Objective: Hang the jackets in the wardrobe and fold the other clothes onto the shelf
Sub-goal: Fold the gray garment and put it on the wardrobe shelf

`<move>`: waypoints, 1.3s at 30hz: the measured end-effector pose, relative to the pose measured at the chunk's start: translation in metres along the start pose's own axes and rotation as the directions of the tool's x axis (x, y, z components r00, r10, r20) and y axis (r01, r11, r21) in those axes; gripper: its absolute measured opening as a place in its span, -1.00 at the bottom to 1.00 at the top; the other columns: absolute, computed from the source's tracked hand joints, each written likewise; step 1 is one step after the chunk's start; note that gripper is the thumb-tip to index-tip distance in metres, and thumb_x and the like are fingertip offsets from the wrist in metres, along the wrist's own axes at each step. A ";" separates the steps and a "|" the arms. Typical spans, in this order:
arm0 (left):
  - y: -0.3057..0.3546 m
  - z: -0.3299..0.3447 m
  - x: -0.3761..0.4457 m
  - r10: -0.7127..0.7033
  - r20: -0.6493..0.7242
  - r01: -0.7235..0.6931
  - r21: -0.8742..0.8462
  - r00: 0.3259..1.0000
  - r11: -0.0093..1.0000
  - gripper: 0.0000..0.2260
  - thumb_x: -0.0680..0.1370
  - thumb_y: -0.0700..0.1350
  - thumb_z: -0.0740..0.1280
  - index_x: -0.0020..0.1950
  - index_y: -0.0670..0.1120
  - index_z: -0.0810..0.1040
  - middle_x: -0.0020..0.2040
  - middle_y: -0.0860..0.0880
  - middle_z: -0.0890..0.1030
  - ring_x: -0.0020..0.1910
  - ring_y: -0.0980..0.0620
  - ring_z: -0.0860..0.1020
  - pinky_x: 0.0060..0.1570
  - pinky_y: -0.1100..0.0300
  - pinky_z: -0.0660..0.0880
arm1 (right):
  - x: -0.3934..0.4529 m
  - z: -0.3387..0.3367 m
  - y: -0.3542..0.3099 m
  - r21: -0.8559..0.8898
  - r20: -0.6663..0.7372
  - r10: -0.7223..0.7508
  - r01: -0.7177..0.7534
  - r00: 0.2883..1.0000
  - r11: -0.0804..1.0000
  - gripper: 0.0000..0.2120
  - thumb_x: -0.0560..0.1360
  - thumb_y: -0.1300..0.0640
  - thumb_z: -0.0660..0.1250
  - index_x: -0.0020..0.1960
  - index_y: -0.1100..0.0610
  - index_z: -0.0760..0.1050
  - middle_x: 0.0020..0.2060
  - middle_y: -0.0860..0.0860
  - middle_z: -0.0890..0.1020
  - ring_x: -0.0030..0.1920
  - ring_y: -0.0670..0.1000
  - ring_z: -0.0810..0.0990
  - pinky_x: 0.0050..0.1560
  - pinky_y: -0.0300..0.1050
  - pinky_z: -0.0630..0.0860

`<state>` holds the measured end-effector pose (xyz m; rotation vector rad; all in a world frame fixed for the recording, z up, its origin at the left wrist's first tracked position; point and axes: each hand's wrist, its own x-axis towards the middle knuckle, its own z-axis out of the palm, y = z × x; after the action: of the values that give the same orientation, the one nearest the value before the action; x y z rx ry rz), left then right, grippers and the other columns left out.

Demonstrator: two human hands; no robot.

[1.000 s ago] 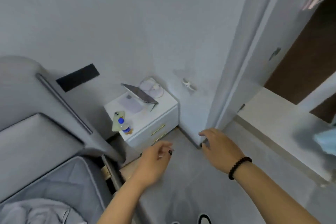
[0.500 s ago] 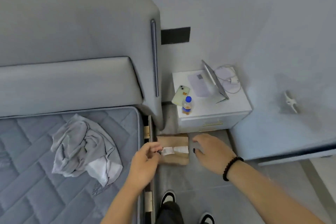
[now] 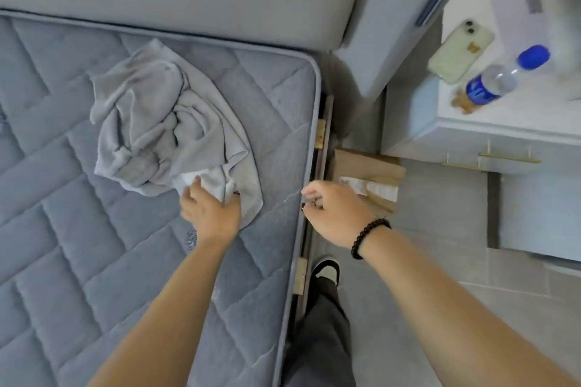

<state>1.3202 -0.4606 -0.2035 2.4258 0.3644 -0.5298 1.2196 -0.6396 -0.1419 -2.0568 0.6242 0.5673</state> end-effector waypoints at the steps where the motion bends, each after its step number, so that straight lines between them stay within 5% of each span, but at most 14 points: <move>1: -0.011 0.005 0.008 0.023 -0.068 -0.022 0.004 0.997 1.000 -0.22 0.50 -0.03 0.41 0.58 -0.03 0.00 0.55 -0.21 -0.02 0.48 -0.23 0.06 0.43 -0.11 0.12 | 0.011 0.017 0.003 0.007 0.026 -0.002 0.002 1.000 1.000 -0.68 0.58 0.07 0.20 0.32 0.04 0.42 0.27 -0.05 0.51 0.18 -0.07 0.52 0.10 -0.22 0.46; 4: -0.040 0.015 0.034 0.170 -0.176 -0.177 -0.027 0.970 0.984 -0.14 0.51 -0.01 0.42 0.60 -0.01 -0.11 0.54 -0.25 -0.04 0.49 -0.19 0.04 0.43 -0.01 0.02 | 0.033 0.063 0.015 0.013 0.085 0.016 -0.018 0.996 1.000 -0.63 0.58 0.07 0.20 0.38 0.06 0.36 0.31 -0.01 0.47 0.24 -0.03 0.48 0.12 -0.24 0.40; 7: -0.057 0.016 0.058 0.132 -0.218 -0.164 -0.137 0.967 0.977 -0.16 0.47 -0.05 0.46 0.57 -0.12 0.00 0.47 -0.21 0.13 0.44 -0.16 0.17 0.38 0.10 0.14 | 0.043 0.093 0.029 0.071 0.003 0.070 -0.070 0.998 0.995 -0.62 0.56 0.10 0.23 0.37 0.10 0.37 0.29 0.01 0.47 0.23 -0.02 0.47 0.08 -0.26 0.35; 10: -0.064 0.014 0.065 0.074 -0.209 -0.119 -0.214 0.975 0.969 -0.48 0.50 -0.03 0.41 0.35 -0.14 0.27 0.26 -0.09 0.42 0.15 -0.07 0.43 0.10 0.13 0.37 | 0.040 0.110 0.042 0.241 -0.139 0.104 -0.068 0.985 0.968 -0.66 0.53 0.13 0.26 0.30 0.07 0.43 0.21 -0.04 0.51 0.18 -0.06 0.48 0.09 -0.26 0.36; 14: -0.072 0.019 0.020 0.274 -0.172 -0.312 -0.257 0.946 0.915 -0.83 0.55 -0.18 0.22 0.12 -0.11 0.32 -0.15 0.11 0.46 -0.26 0.26 0.45 -0.36 0.48 0.34 | 0.022 0.131 0.050 0.478 -0.178 0.176 -0.071 0.968 0.876 -0.70 0.51 0.12 0.29 0.24 0.09 0.47 -0.03 -0.12 0.52 -0.04 -0.13 0.51 -0.08 -0.27 0.46; 16: -0.080 0.021 -0.014 0.368 -0.186 -0.407 -0.276 0.911 0.871 -0.88 0.54 -0.24 0.18 0.03 -0.11 0.29 -0.23 0.10 0.43 -0.36 0.35 0.43 -0.43 0.50 0.33 | 0.011 0.142 0.053 0.604 -0.172 0.217 -0.072 0.961 0.794 -0.67 0.51 0.14 0.30 0.21 0.28 0.51 -0.10 0.06 0.56 -0.08 0.02 0.54 0.03 -0.07 0.53; 17: -0.086 0.021 -0.031 0.412 -0.187 -0.451 -0.293 0.892 0.843 -0.88 0.53 -0.26 0.18 0.00 -0.10 0.29 -0.24 0.10 0.43 -0.36 0.37 0.43 -0.41 0.50 0.35 | 0.007 0.147 0.055 0.655 -0.166 0.230 -0.068 0.959 0.753 -0.65 0.52 0.15 0.29 0.21 0.37 0.49 -0.11 0.14 0.56 -0.05 -0.11 0.34 0.09 0.02 0.53; 18: -0.092 0.020 -0.049 0.447 -0.177 -0.481 -0.308 0.877 0.821 -0.88 0.53 -0.27 0.19 -0.02 -0.07 0.30 -0.24 0.12 0.44 -0.36 0.37 0.43 -0.38 0.50 0.36 | 0.000 0.152 0.056 0.711 -0.146 0.240 -0.067 0.960 0.700 -0.66 0.54 0.15 0.26 0.19 0.39 0.49 0.01 0.27 0.60 0.26 0.27 0.38 0.16 0.09 0.52; 19: -0.101 0.019 -0.067 0.486 -0.162 -0.512 -0.306 0.859 0.802 -0.85 0.53 -0.27 0.20 -0.06 -0.03 0.31 -0.26 0.14 0.44 -0.36 0.36 0.43 -0.37 0.49 0.36 | -0.007 0.156 0.059 0.779 -0.114 0.255 -0.073 0.960 0.622 -0.70 0.56 0.13 0.25 0.17 0.33 0.51 0.10 0.26 0.60 0.09 0.20 0.58 0.19 0.12 0.52; 22: -0.127 0.018 -0.110 0.615 -0.051 -0.601 -0.285 0.787 0.746 -0.79 0.52 -0.27 0.23 -0.12 0.05 0.34 -0.32 0.16 0.48 -0.36 0.27 0.44 -0.38 0.44 0.37 | -0.023 0.166 0.063 0.936 0.021 0.227 -0.099 0.974 0.337 -0.75 0.56 -0.03 0.25 0.14 0.09 0.51 0.11 0.10 0.62 0.03 0.05 0.60 0.01 0.01 0.58; 27: -0.185 0.019 -0.177 0.816 0.125 -0.755 -0.322 0.564 0.571 -0.82 0.49 -0.25 0.28 -0.10 0.04 0.48 -0.25 0.02 0.55 -0.34 0.20 0.47 -0.39 0.42 0.39 | -0.085 0.213 0.089 0.999 -0.006 -0.001 0.006 1.000 -0.033 -0.60 0.58 0.05 0.24 0.34 0.22 0.45 0.20 0.20 0.58 0.16 0.17 0.57 0.14 0.05 0.55; 31: -0.238 0.017 -0.220 0.830 0.156 -0.653 -0.546 0.536 0.525 -0.83 0.40 -0.24 0.24 -0.21 0.03 0.51 -0.35 0.08 0.49 -0.34 0.18 0.42 -0.36 0.35 0.37 | -0.153 0.262 0.117 0.983 -0.182 0.069 0.180 0.981 0.034 -0.65 0.52 0.41 0.21 0.29 0.29 0.44 0.16 0.27 0.58 0.17 0.24 0.57 0.19 0.16 0.52; 35: -0.287 0.000 -0.253 0.705 0.189 -0.329 -0.782 0.684 0.529 -0.67 0.39 -0.29 0.17 -0.49 0.07 0.30 -0.46 0.19 0.29 -0.43 0.21 0.24 -0.44 0.33 0.19 | -0.237 0.302 0.120 0.916 -0.386 0.179 0.353 0.905 0.188 -0.57 0.44 0.54 0.19 0.16 0.16 0.51 -0.03 0.13 0.63 0.01 0.11 0.61 0.04 0.01 0.56; 39: -0.342 -0.033 -0.277 0.575 0.326 -0.115 -0.792 0.750 0.599 -0.71 0.41 -0.38 0.04 -0.43 -0.05 0.21 -0.43 0.07 0.24 -0.39 0.10 0.17 -0.31 0.18 0.09 | -0.306 0.339 0.091 0.866 -0.465 0.271 0.370 0.843 0.337 -0.53 0.41 0.54 0.20 0.19 0.15 0.52 0.08 0.16 0.62 0.13 0.19 0.59 0.18 0.11 0.53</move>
<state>0.9557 -0.2128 -0.2296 1.3842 -0.1780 -0.7031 0.8752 -0.3292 -0.1841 -0.9913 0.9202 -0.4673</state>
